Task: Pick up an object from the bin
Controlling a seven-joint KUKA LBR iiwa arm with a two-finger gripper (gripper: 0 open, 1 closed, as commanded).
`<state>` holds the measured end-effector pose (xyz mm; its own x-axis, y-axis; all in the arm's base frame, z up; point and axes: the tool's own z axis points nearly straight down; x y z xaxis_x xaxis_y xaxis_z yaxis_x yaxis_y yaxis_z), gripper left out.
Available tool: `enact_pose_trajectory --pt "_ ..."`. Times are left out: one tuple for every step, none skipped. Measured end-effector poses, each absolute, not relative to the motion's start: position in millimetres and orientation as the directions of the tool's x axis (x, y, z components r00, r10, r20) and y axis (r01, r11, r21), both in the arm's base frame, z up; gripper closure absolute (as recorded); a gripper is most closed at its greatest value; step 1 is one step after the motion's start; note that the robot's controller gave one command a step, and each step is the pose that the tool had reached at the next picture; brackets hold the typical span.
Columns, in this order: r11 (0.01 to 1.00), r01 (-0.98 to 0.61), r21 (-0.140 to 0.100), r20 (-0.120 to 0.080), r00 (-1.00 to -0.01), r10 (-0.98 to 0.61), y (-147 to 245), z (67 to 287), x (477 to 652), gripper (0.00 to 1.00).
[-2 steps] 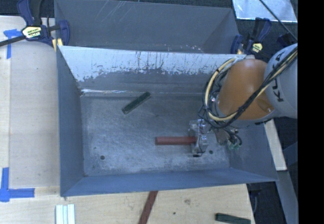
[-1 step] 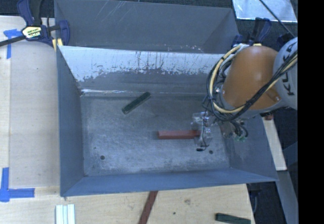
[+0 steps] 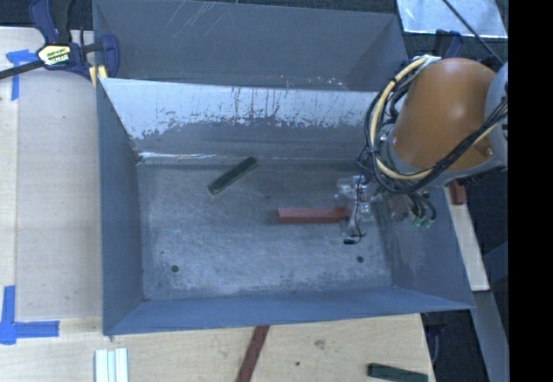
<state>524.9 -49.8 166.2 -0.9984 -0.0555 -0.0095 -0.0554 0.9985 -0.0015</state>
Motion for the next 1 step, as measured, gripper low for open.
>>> enact_pose_trajectory --pt "1.0 -0.026 0.0 -0.001 -1.0 -0.026 -57.0 200.7 531.7 1.0"
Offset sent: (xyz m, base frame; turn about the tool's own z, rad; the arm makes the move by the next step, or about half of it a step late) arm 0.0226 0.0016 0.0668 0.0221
